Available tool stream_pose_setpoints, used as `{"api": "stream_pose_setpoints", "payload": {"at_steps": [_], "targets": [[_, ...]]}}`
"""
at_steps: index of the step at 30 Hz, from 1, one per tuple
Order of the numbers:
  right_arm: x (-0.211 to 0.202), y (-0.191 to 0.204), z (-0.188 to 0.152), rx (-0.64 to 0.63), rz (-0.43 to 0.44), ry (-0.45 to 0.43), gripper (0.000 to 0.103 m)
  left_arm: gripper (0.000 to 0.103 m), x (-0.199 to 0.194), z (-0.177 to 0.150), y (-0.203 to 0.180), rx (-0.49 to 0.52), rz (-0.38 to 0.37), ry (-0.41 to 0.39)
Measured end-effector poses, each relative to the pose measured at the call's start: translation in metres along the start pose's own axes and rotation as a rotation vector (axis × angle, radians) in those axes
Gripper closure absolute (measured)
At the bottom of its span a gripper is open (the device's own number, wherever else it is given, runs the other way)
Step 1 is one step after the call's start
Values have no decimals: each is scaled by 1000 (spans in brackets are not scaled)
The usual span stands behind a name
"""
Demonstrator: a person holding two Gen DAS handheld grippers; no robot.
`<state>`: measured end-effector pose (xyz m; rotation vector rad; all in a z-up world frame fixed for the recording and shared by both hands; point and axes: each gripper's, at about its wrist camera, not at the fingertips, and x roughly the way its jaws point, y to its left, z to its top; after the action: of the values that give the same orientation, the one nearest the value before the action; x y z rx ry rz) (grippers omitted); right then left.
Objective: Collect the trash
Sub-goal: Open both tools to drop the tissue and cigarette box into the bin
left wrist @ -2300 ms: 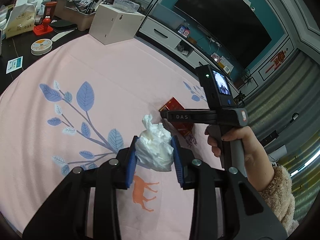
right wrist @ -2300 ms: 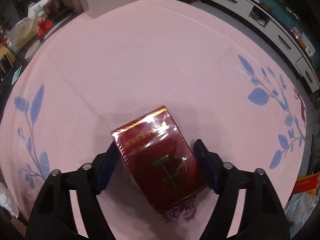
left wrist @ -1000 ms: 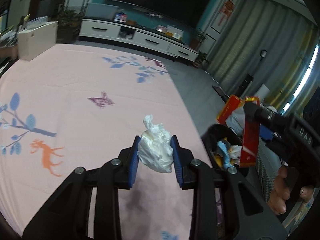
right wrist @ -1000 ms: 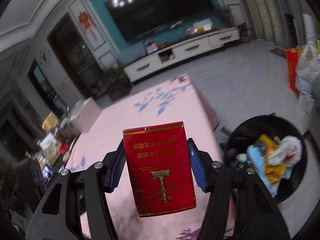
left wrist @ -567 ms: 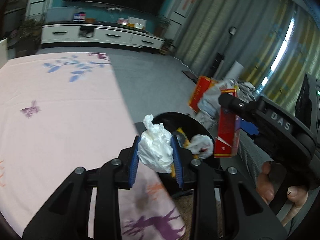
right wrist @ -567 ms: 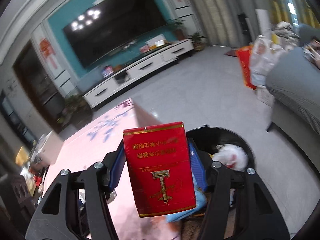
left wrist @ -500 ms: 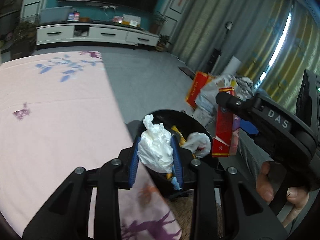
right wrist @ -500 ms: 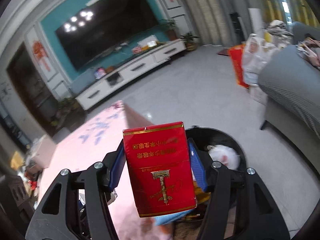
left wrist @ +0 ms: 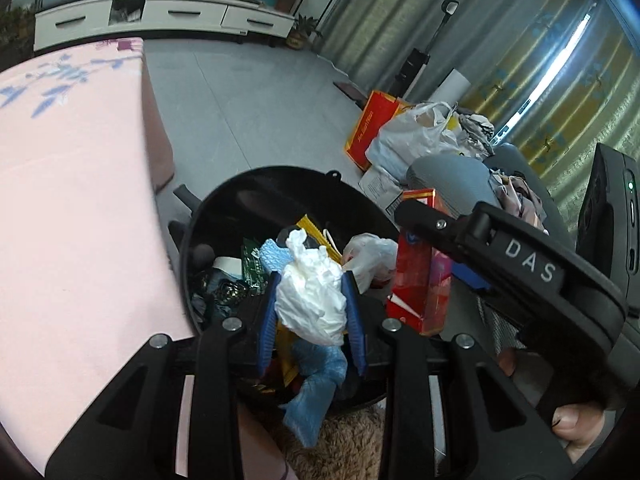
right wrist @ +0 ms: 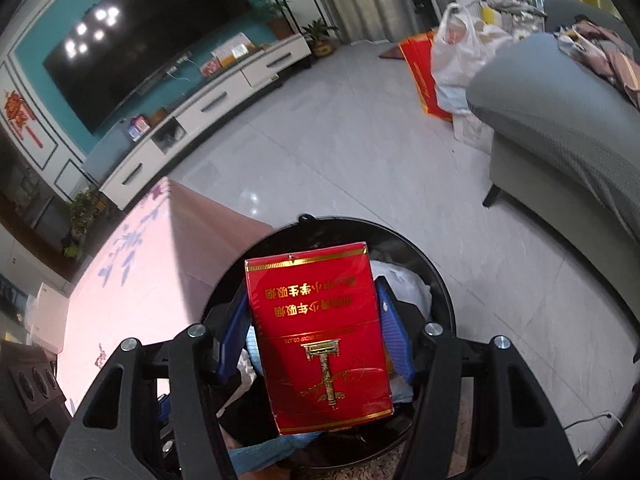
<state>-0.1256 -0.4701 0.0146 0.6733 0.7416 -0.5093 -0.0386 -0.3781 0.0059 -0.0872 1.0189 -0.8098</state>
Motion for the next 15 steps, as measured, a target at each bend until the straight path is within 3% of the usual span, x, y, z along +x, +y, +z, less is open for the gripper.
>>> {"api": "stream_pose_setpoints", "payload": {"at_steps": [4,6,8,15], "targets": [[5,-1,1,8,-26,23,43,72,12,0,1,2,10,24],[5,-2,0,7,-39,25,43,64,13,-1,-1,0,14,25],[3,-2,0,11,-29,24,40,44,11,-1,-2,-7,17,7],[-18,1,2,6,-7,-44,21,10,-14,6,3,-34,13,-47]]}}
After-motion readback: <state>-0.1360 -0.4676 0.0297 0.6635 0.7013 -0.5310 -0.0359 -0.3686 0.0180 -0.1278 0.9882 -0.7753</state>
